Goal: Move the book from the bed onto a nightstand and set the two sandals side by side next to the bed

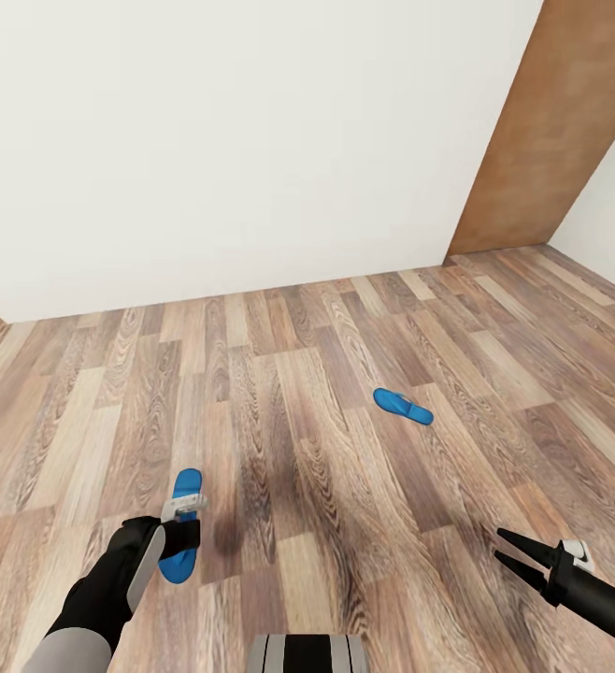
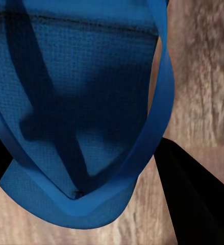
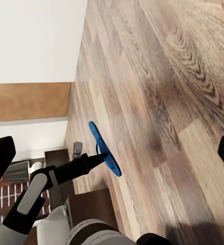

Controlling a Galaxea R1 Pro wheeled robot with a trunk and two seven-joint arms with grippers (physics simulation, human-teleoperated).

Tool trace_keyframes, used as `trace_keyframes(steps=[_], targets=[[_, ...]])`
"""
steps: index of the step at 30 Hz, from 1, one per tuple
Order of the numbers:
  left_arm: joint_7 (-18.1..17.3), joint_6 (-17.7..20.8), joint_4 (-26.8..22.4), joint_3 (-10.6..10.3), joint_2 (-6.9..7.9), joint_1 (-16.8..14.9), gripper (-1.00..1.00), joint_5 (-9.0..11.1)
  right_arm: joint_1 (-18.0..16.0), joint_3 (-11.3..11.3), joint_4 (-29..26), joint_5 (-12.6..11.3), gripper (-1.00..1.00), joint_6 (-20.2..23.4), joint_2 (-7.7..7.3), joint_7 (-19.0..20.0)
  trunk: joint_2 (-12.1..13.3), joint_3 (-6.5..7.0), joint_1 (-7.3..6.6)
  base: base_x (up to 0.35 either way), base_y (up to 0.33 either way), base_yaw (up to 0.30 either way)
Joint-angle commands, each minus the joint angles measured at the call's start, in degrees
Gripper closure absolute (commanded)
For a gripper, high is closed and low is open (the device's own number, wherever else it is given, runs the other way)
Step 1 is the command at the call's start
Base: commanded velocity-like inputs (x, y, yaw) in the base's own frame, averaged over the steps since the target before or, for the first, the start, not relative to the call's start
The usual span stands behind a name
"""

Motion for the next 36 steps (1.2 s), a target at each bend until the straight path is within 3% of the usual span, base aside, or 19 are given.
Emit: trace_keyframes(steps=[1,36], targets=[[0.04,0.30,-0.06,0.07,0.00,-0.01,1.00,0.42,-0.02,-0.01,0.01,-0.13,-1.00,0.28,0.00,0.05,0.00,0.19,-0.03,0.000,0.000,0.000],[-0.18,0.25,-0.06,0.06,0.00,-0.01,1.00,0.49,-0.02,0.01,-0.06,-0.11,-1.00,0.28,-0.02,0.05,0.47,7.94,-0.94,0.000,0.000,0.000]])
